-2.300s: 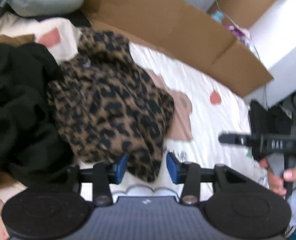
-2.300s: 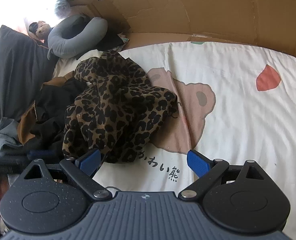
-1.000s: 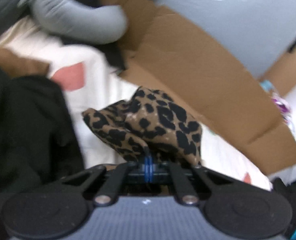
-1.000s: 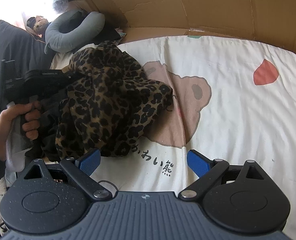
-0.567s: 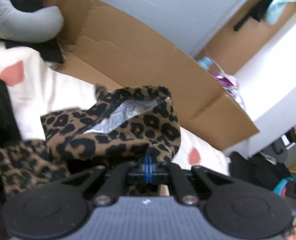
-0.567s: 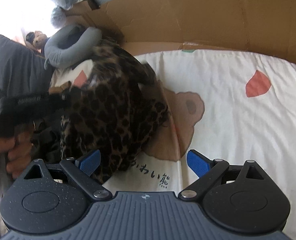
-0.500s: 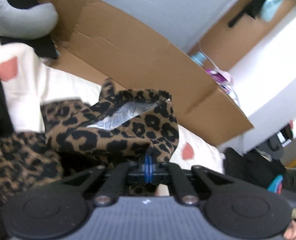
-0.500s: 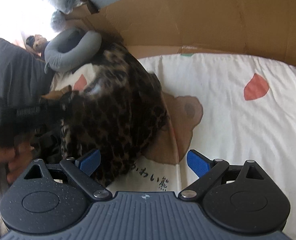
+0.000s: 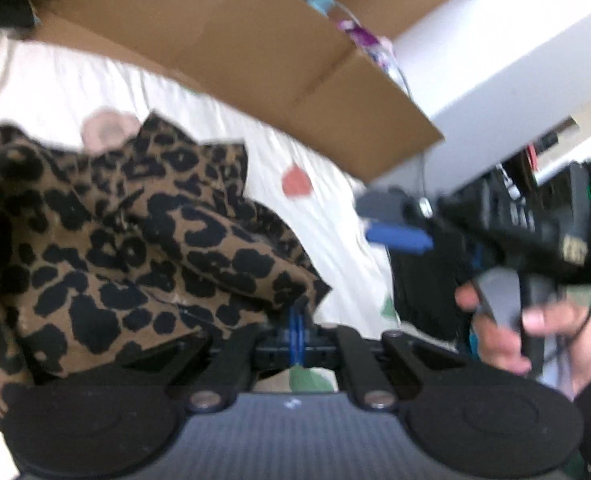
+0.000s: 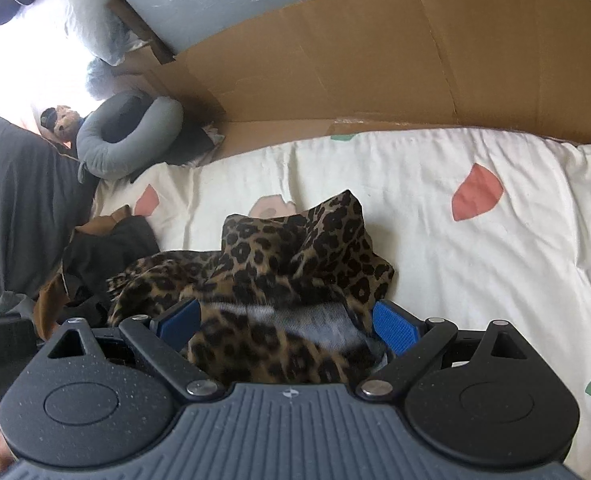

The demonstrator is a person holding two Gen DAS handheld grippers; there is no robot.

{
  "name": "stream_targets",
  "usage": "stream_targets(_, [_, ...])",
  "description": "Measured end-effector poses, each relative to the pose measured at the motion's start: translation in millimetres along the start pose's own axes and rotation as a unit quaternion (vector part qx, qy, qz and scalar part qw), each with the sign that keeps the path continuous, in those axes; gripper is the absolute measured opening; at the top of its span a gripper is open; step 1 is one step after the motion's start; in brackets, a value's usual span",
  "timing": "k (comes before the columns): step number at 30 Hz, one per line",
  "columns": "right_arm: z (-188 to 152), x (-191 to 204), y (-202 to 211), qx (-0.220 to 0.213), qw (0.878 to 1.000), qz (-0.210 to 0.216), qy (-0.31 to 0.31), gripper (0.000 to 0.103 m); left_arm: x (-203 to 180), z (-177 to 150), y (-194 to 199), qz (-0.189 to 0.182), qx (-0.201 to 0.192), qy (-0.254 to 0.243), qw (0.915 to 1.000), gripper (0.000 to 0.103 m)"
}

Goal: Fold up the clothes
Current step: 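Shake out the garment with the left tool while the right tool approaches it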

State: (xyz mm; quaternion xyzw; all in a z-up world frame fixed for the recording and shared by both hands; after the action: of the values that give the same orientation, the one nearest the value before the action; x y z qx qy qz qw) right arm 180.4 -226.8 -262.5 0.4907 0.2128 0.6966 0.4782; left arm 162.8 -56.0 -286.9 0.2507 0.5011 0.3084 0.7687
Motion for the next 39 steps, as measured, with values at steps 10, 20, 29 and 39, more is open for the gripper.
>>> stream_targets(10, [-11, -12, -11, 0.017, 1.0, -0.011, -0.001, 0.096, -8, -55, -26, -0.015, 0.068, -0.013, 0.9975, 0.001])
stream_targets(20, [-15, -25, -19, 0.018, 0.999, -0.03, 0.019, 0.096, 2, -102, -39, 0.001, 0.13, -0.048, 0.9904, 0.001])
stream_targets(29, [-15, -31, -47, 0.053, 0.993, -0.031, 0.098, 0.078, 31, -136, -22, 0.037, 0.173, -0.031, 0.9838, 0.001])
stream_targets(39, [-34, -47, -71, 0.123, 0.989, -0.013, 0.086, 0.053, 23, -108, 2, 0.012, 0.16, -0.03, 0.9866, 0.004])
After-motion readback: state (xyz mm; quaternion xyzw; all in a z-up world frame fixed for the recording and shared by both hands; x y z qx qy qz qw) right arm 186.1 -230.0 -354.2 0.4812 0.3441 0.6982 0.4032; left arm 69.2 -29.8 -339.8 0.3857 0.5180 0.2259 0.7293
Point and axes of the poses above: each gripper's, at about its wrist camera, not at the fingertips, and y roughly against the way its jaws point, x to its left, z to its top, the point moved 5 cm from there along -y, roughly the way its jaws point, and after that the axes turned 3 degrees about x, right-handed, at the moved point
